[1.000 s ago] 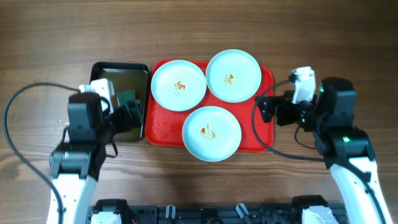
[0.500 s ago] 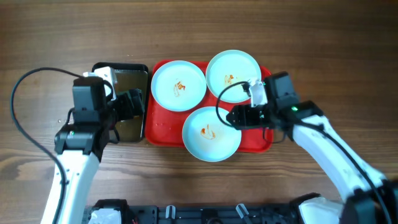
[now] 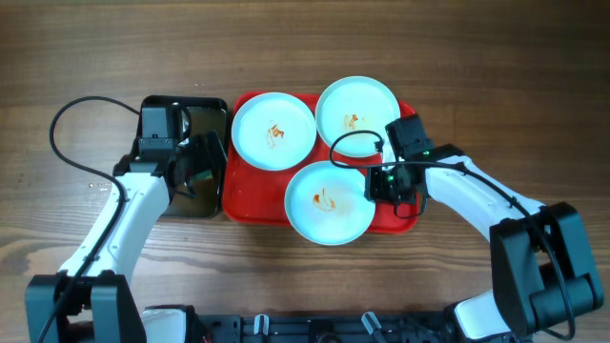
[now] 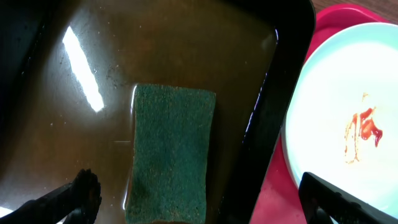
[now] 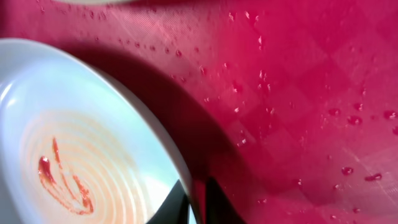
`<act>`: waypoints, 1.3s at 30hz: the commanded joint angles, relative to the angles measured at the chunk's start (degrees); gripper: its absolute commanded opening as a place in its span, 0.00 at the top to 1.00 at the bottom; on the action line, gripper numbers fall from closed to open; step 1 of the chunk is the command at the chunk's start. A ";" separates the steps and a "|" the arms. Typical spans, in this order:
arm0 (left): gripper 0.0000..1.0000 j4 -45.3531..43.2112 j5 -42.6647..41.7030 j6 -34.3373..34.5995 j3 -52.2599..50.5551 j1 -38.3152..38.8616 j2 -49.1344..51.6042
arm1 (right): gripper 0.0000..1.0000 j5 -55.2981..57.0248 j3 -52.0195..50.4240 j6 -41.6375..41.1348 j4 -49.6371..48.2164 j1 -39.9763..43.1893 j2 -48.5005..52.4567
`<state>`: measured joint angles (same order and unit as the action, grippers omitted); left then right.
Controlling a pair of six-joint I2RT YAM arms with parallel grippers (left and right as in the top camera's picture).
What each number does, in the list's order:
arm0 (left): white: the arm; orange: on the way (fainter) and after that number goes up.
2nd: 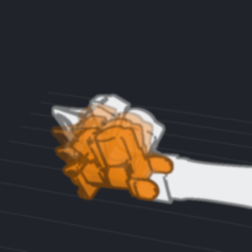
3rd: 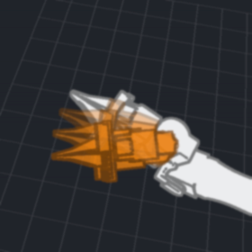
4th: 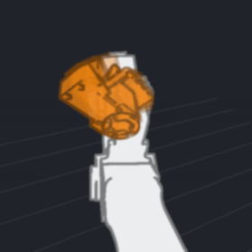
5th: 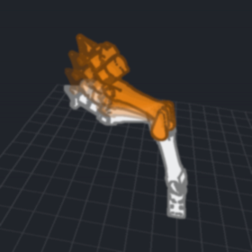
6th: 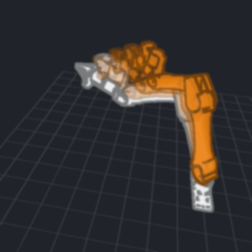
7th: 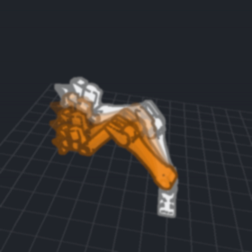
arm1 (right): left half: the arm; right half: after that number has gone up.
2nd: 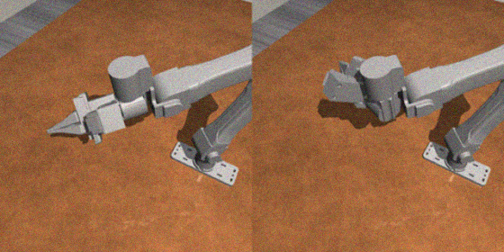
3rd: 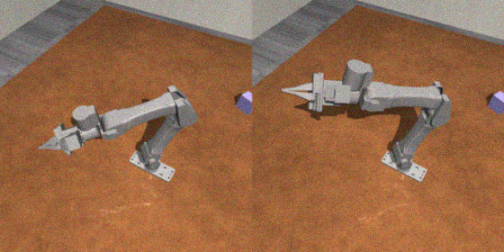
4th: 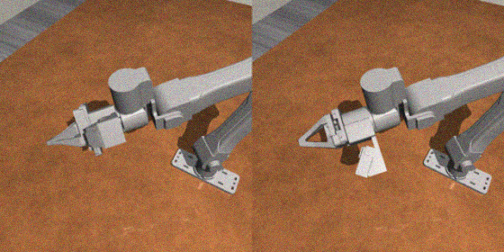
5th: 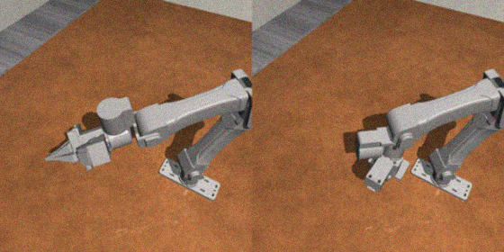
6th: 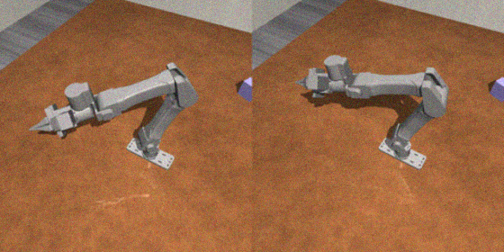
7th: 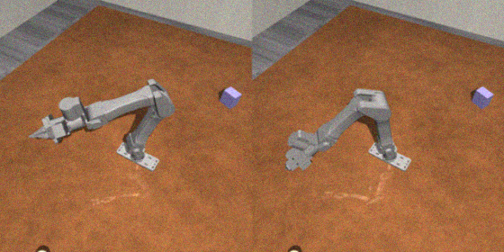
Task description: Clean dirty plates on tray and stack at the side
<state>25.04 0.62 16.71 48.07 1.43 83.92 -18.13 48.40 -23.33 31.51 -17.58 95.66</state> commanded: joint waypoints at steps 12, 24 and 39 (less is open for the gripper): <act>0.00 -1.16 1.01 0.90 0.90 -0.33 5.11 | 0.96 0.55 0.98 -5.51 -2.51 -0.24 0.57; 0.43 -6.84 0.94 0.92 0.90 -0.31 12.85 | 0.96 0.55 0.98 -5.25 -2.49 -0.24 0.57; 0.96 -6.38 0.98 0.44 1.03 -0.33 3.54 | 0.96 0.55 0.98 -5.16 -2.27 -0.24 0.57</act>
<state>19.03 1.65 17.23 48.49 1.43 92.12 -17.91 48.49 -28.29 29.30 -17.65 95.70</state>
